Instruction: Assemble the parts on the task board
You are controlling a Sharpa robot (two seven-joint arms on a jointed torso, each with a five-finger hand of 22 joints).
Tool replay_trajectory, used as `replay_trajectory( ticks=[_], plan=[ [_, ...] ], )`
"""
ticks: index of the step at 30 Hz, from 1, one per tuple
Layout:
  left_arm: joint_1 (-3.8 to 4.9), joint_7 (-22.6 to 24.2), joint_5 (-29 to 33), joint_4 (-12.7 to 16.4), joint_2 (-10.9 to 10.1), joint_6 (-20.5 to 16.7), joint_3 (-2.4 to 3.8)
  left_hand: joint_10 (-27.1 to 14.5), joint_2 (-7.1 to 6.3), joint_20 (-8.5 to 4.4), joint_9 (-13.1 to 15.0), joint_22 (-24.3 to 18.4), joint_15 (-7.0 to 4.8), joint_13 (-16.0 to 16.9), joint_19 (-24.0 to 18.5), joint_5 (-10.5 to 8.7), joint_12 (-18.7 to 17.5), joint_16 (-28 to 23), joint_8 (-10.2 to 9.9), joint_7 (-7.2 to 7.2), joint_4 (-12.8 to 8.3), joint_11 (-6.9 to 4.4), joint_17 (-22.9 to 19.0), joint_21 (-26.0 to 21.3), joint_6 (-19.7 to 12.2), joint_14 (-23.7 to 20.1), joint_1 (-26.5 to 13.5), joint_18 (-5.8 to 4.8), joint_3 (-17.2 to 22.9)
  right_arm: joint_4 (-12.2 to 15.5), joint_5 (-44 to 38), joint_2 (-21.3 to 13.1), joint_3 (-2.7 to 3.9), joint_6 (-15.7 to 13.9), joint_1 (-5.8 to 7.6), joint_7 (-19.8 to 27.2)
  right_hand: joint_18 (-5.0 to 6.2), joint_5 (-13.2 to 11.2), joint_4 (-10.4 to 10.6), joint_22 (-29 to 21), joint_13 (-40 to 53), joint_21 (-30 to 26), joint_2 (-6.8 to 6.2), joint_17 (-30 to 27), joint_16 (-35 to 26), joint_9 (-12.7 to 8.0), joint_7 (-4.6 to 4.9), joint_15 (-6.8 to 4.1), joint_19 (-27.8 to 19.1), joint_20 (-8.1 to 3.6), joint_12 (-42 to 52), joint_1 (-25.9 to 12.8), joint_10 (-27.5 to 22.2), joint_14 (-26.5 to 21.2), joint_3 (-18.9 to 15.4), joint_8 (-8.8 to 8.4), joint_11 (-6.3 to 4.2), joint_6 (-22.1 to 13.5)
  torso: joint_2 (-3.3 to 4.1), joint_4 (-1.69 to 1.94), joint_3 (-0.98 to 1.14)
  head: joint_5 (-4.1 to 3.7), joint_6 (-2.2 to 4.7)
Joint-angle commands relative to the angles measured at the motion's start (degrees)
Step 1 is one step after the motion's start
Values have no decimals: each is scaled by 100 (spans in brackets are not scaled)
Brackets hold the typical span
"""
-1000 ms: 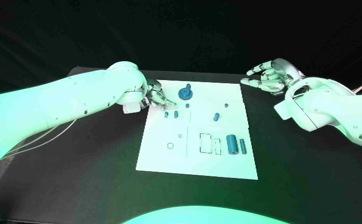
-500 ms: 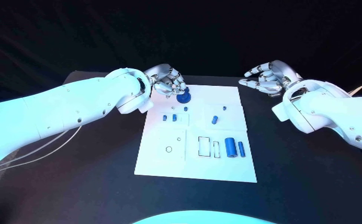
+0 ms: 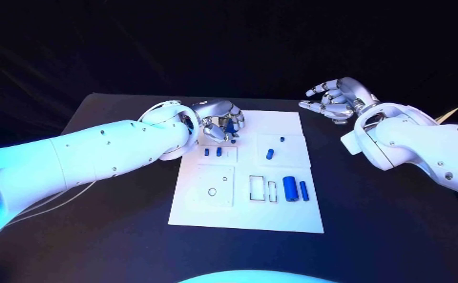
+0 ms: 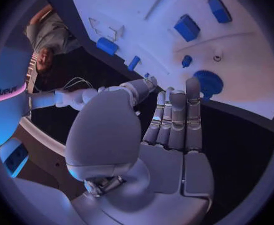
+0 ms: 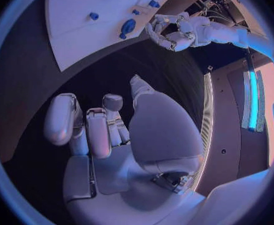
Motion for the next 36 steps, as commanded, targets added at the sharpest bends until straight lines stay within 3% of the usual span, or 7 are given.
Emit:
replay_trajectory(
  ticks=[1, 5, 12, 26, 36],
  plan=[
    [-5, -134, -390, -126, 122, 225, -14, -149, -96, 29, -93, -39, 15, -97, -6, -59, -71, -12, -97, 25, -69, 6, -19, -70, 68, -24, -59, 29, -54, -2, -1, 9, -2, -5, -6, 29, 127, 25, -6, 63, -116, -83, 4, 43, -89, -44, 8, -77, -136, -12, -125, 46, -416, 196, 30, 161, -64, 50, 5, -8, 5, -1, 9],
    [-8, -260, -628, -275, 249, 320, -32, -169, -100, 37, -143, -39, 23, -139, -2, -58, -104, 19, -125, 38, -66, 14, -36, -70, 85, -22, -66, 29, -94, -3, 0, 16, -2, -9, -7, 37, 165, 25, -5, -98, -667, -350, -3, -109, -229, -56, 3, -86, -185, -23, -660, 40, -703, 160, 53, 200, -72, 27, 4, -5, 5, -5, 15],
    [-10, -380, -801, -470, 392, 377, -42, -177, -72, 46, -243, -28, 32, -212, 26, -56, -145, 149, -185, 80, -77, 25, 16, -49, 122, 58, -29, 32, -133, -7, 0, 26, -3, -11, -10, 42, 172, 24, -4, -130, -783, -403, -9, -132, -257, -59, 2, -89, -189, -26, -768, 37, -747, 155, 58, 212, -73, 21, 1, -3, 2, -21, 8],
    [-9, -550, -885, -660, 526, 726, -47, -75, -44, 55, -453, 21, 35, -333, 52, -58, -163, 414, -308, 22, -53, 18, 62, 20, 319, 161, -12, 34, -229, -10, -1, 42, -3, -15, -14, 50, 177, 25, -3, -172, -1000, -470, -14, -163, -301, -63, -2, -92, -184, -31, -971, 29, -833, 153, 69, 243, -76, 21, -4, 2, 1, -22, -10],
    [-10, -584, -890, -774, 608, 766, -47, -34, 8, 44, -527, 54, 24, -383, 52, -57, -181, 501, -336, 35, -64, 8, 43, 62, 455, 168, 48, 34, -177, -7, -1, 49, -3, -10, -16, 55, 177, 24, -2, -177, -1014, -477, -14, -160, -302, -64, -3, -93, -183, -31, -984, 26, -833, 154, 70, 247, -77, 21, 0, -2, 0, -22, -4]
  ],
)
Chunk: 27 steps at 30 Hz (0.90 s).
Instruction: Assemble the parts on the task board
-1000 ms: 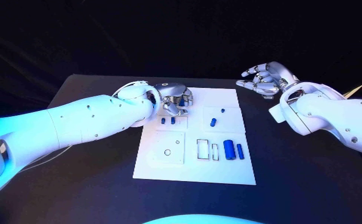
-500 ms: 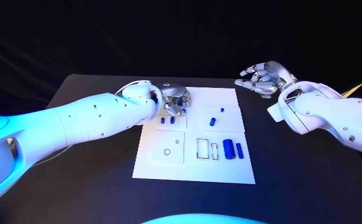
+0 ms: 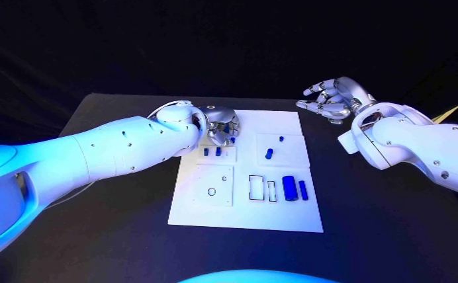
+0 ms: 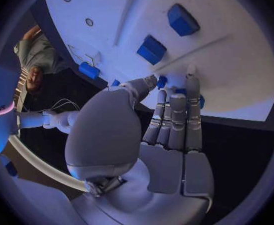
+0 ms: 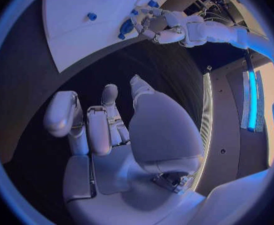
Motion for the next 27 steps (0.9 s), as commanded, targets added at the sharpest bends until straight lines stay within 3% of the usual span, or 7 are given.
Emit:
replay_trajectory(
  ticks=[1, 19, 27],
  plan=[
    [0, 0, -6, -26, 41, 30, 3, 125, 39, 35, -79, 69, -21, -88, 56, -56, -24, 161, -108, 38, 11, -38, 80, 85, 106, 99, 94, 35, -25, 5, -5, 10, 0, 9, -5, 18, 170, 24, -2, -20, -31, -55, -14, -24, -81, -32, 28, -33, -88, -1, -66, 26, -353, 212, 70, 158, -67, 93, 5, -10, -1, 5, 6],
    [-26, 17, 2, -153, 150, 94, -5, 554, 118, -27, -256, 524, -94, -210, 270, -57, -57, 581, -191, -29, -103, -130, 361, 524, 487, 389, 164, -24, 248, 14, -5, 17, 0, 25, -7, 18, 168, 24, 0, -16, -52, -47, -10, -18, -80, -32, 27, -34, -80, -2, -82, 20, -349, 216, 72, 166, -68, 96, 0, -6, 3, 3, -16],
    [-36, -22, 2, -189, 159, 186, -9, 559, 111, -34, -270, 565, -99, -216, 287, -59, -67, 614, -204, -30, -126, -132, 379, 563, 503, 406, 171, -30, 252, 16, -5, 15, 0, 41, -7, 16, 166, 25, 0, -12, -67, -39, -5, -20, -84, -31, 24, -36, -72, -3, -91, 16, -341, 217, 76, 175, -71, 102, -1, 1, 3, -17, -23]
  ],
)
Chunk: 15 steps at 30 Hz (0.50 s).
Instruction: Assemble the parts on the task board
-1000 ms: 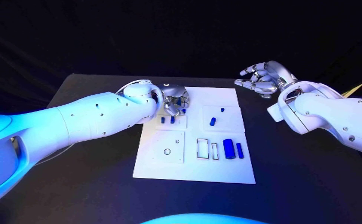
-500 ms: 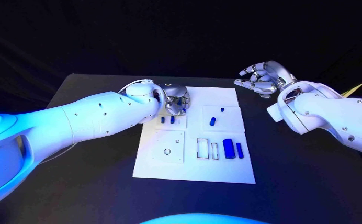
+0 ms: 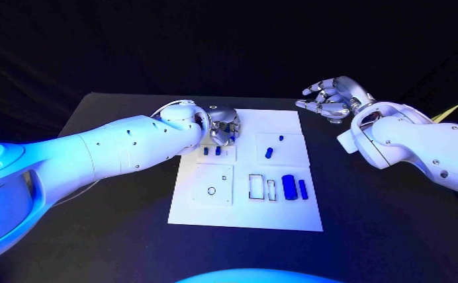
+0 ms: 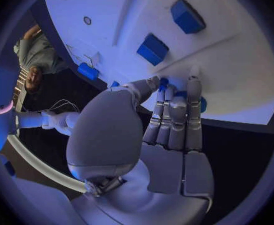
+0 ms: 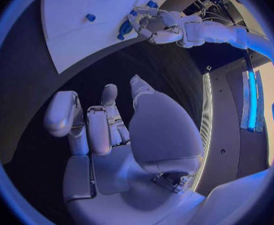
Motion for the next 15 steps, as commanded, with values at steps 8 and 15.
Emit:
replay_trajectory(
  ticks=[8, 15],
  plan=[
    [-22, -49, -2, -24, 14, 126, -17, 63, 42, -14, -97, 72, -3, -104, 15, -61, -103, 135, -108, -9, -49, -19, 32, 94, 50, -2, 130, -20, 144, 10, -5, 1, 1, 26, -3, 15, 87, 24, 0, -17, -44, -48, -3, -21, -86, -30, 23, -37, -73, -4, -94, 14, -306, 218, 77, 115, -43, 105, 0, -1, -4, -11, -12],
    [-23, -48, -3, -30, 17, 147, -20, 120, 122, -18, -122, 204, -9, -104, 46, -61, -94, 209, -123, -4, -138, -27, 81, 217, 111, 28, 220, -36, 169, 10, -5, 2, 1, 28, -4, 22, 87, 24, 0, -17, -44, -48, -3, -21, -86, -30, 23, -37, -73, -4, -94, 14, -306, 218, 77, 115, -43, 105, -2, 6, -4, -13, -12]
  ],
)
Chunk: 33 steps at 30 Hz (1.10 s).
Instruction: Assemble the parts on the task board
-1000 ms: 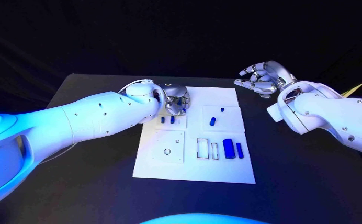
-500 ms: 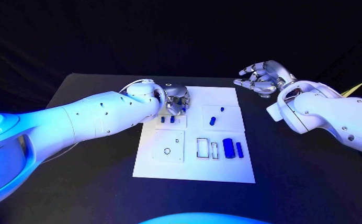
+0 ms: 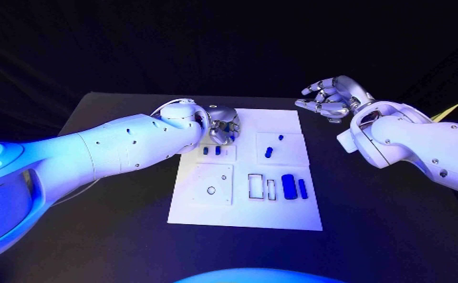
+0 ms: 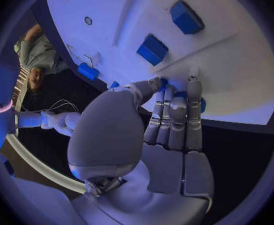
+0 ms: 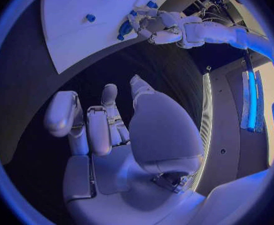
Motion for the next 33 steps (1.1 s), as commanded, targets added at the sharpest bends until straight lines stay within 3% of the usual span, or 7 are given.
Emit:
replay_trajectory(
  ticks=[1, 4, 11, 24, 28, 33],
  plan=[
    [-38, -4, -5, -20, 4, 38, -30, 140, 0, -21, -70, 154, -13, -107, 62, -62, -88, 124, -125, 32, -11, -31, 108, 134, 83, 50, 96, -41, 26, 8, -5, 4, 1, 14, -4, 20, 87, 24, 0, -17, -40, -48, -3, -21, -86, -30, 32, -37, -73, -4, -29, 14, -305, 218, 77, 115, -43, 96, -1, 2, 1, -1, 0],
    [-39, 19, -6, -20, 6, -1, -32, 356, 104, -50, -71, 444, -70, -57, 234, -62, 20, 321, -87, -9, -80, -105, 400, 380, 250, 278, 141, -88, -2, 8, -5, 6, 1, 13, -4, 24, 85, 24, 0, -14, -55, -43, 1, -21, -89, -29, 29, -39, -66, -6, -37, 9, -295, 219, 80, 126, -46, 105, 0, 2, 0, 1, 0],
    [-41, 69, -6, -21, 5, -122, -34, 569, 207, -96, -78, 775, -141, -26, 440, -64, 48, 504, -80, -60, -175, -182, 679, 655, 452, 518, 175, -149, -24, 9, -5, 8, 1, 6, -4, 34, 85, 24, 0, -14, -55, -43, 1, -21, -89, -29, 29, -39, -66, -6, -37, 9, -295, 219, 80, 126, -46, 105, 1, 1, 1, 5, 3],
    [-50, 171, 73, 57, -67, -371, -30, 674, 225, -109, -90, 906, -152, -43, 529, -59, -44, 542, -126, -56, -221, -183, 716, 770, 529, 599, 162, -174, -21, 9, -5, 16, 1, -7, -7, 57, 85, 23, 2, -17, -71, -46, 9, -23, -93, -29, 27, -41, -61, -8, -43, -2, -284, 221, 82, 134, -48, 110, 1, -6, 2, 15, 21],
    [-54, 182, 183, 185, -174, -409, 12, 682, 221, -109, -91, 906, -151, -46, 528, -58, -58, 541, -132, -54, -219, -182, 705, 772, 534, 599, 151, -173, -25, 7, -3, 16, 1, -9, -10, 61, 85, 23, 2, -17, -71, -46, 9, -23, -93, -29, 27, -41, -61, -8, -43, -2, -284, 221, 82, 134, -48, 110, -1, -3, 0, 13, 27],
    [-55, 155, 486, 377, -361, -342, 127, 691, 208, -110, -101, 898, -144, -65, 516, -56, -125, 538, -166, -43, -220, -171, 690, 769, 531, 605, 126, -169, -29, 8, -1, 2, 1, -18, -12, 65, 85, 23, 2, -17, -71, -46, 9, -23, -93, -29, 27, -41, -61, -8, -43, -2, -284, 221, 82, 134, -48, 110, -8, 11, 2, 6, 22]
  ],
)
